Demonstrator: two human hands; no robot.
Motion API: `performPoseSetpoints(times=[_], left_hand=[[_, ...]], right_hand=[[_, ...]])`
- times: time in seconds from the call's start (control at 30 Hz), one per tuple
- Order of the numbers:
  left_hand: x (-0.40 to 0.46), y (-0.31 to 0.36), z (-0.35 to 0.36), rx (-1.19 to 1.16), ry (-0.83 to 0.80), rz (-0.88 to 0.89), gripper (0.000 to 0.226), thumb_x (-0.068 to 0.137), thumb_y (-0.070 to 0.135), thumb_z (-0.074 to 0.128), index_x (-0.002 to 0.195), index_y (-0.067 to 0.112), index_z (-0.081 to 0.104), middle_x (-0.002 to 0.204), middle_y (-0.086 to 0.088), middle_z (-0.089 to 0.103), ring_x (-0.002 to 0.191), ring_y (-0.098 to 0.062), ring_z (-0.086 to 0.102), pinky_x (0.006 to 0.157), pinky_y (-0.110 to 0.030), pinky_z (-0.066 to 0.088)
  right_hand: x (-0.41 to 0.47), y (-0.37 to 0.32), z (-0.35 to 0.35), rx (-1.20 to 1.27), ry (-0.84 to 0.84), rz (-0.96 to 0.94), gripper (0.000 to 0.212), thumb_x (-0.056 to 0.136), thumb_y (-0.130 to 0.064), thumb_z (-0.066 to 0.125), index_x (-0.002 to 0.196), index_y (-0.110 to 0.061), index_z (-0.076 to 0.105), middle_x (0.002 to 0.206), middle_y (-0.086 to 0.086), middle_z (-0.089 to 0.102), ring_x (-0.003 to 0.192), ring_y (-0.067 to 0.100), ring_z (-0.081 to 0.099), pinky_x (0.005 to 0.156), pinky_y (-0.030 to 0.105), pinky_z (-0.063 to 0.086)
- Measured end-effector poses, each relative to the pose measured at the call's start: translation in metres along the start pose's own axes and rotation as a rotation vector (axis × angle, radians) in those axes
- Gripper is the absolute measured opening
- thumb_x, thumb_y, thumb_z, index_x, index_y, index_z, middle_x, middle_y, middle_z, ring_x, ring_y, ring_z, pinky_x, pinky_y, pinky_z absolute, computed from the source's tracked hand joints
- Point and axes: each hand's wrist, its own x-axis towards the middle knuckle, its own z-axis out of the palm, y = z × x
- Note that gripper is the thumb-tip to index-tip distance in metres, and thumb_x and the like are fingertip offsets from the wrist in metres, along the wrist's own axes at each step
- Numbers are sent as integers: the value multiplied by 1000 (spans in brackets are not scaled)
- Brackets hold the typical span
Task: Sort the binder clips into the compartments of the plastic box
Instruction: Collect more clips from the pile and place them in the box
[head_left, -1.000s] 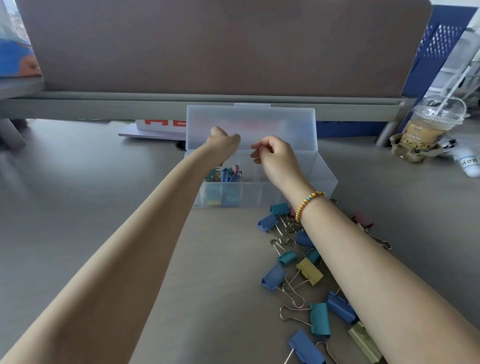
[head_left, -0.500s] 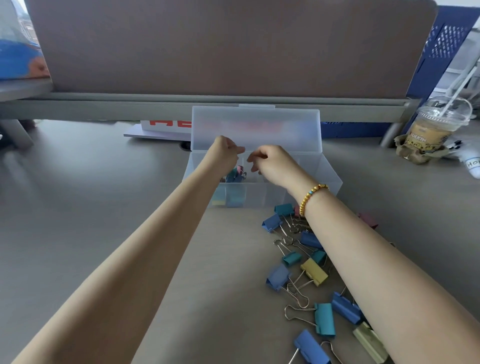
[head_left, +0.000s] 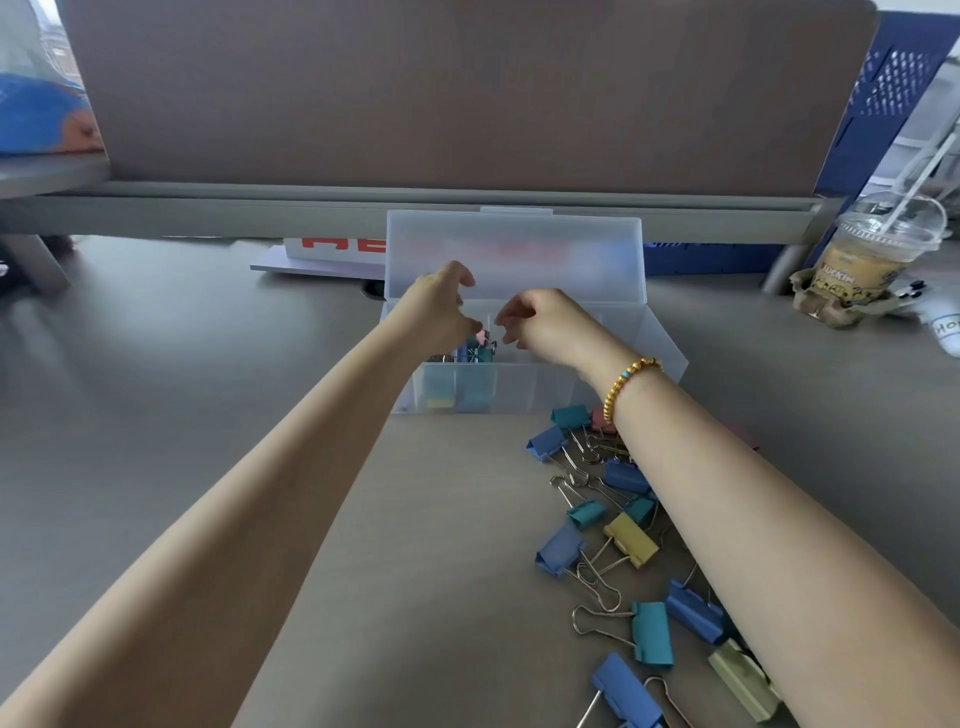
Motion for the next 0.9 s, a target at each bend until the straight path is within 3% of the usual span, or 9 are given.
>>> performPoseSetpoints(times=[0.1, 0.2, 0.27, 0.4, 0.53, 0.63, 0.7, 0.77, 0.9], left_hand=[[-7, -3, -3, 86, -57, 45, 30, 83, 24, 69, 109, 11, 61, 104, -5, 62, 80, -21, 54, 56, -23, 42], [-13, -4, -14, 251, -43, 2, 31, 81, 35, 69, 99, 10, 65, 92, -5, 59, 76, -21, 52, 56, -25, 39], [-15, -3, -22, 371, -111, -56, 38, 82, 40, 67, 97, 6, 67, 88, -8, 63, 76, -22, 53, 62, -25, 39], [-19, 1, -23, 521, -262, -38, 43, 90, 37, 55, 108, 0, 67, 92, -10, 58, 79, -22, 45, 57, -20, 33], [-18, -1, -23, 522, -211, -15, 38, 91, 33, 54, 104, 0, 67, 97, -14, 63, 79, -23, 45, 61, -26, 35], [-19, -2, -26, 467, -190, -16, 29, 89, 33, 58, 78, 6, 62, 73, -6, 51, 65, -20, 41, 52, -24, 28], [-20, -2, -26, 500, -238, -23, 35, 89, 33, 56, 65, 9, 51, 62, -3, 39, 55, -17, 33, 49, -24, 24], [-19, -2, -26, 537, -281, -43, 40, 90, 37, 53, 64, 7, 48, 59, -4, 34, 52, -18, 29, 49, -25, 23], [-17, 0, -27, 574, -345, -68, 53, 92, 46, 47, 55, 10, 37, 57, -5, 30, 51, -18, 26, 48, -25, 21]], right_hand=[[-1, 0, 0, -25, -49, -10, 22, 95, -9, 48, 108, -6, 65, 111, 12, 66, 105, 26, 59, 86, 33, 46], [-2, -2, -1, -48, -88, -37, 20, 91, -15, 57, 106, -5, 68, 110, 12, 66, 102, 25, 59, 85, 32, 45], [-2, -3, -1, -61, -97, -60, 21, 89, -18, 61, 105, -5, 68, 107, 9, 66, 95, 21, 57, 80, 29, 43], [1, -2, 1, -113, -89, -86, 19, 89, -19, 62, 101, -6, 67, 81, -8, 59, 80, 11, 51, 61, 19, 38], [7, -3, 6, -145, -15, -132, 15, 90, -15, 61, 101, -9, 69, 105, 5, 67, 88, 13, 53, 73, 25, 39], [9, -5, 4, -192, -58, -137, 20, 92, -14, 56, 105, -9, 71, 113, 7, 67, 94, 17, 57, 76, 23, 38], [9, -5, 2, -214, -90, -132, 23, 95, -11, 51, 108, -10, 70, 119, 7, 65, 105, 21, 58, 78, 22, 38], [8, -5, 1, -206, -72, -133, 30, 95, -5, 44, 110, -11, 69, 125, 8, 62, 113, 23, 57, 80, 22, 39], [7, -4, 2, -168, -62, -141, 31, 95, -4, 43, 112, -11, 67, 123, 7, 62, 114, 22, 56, 85, 24, 42]])
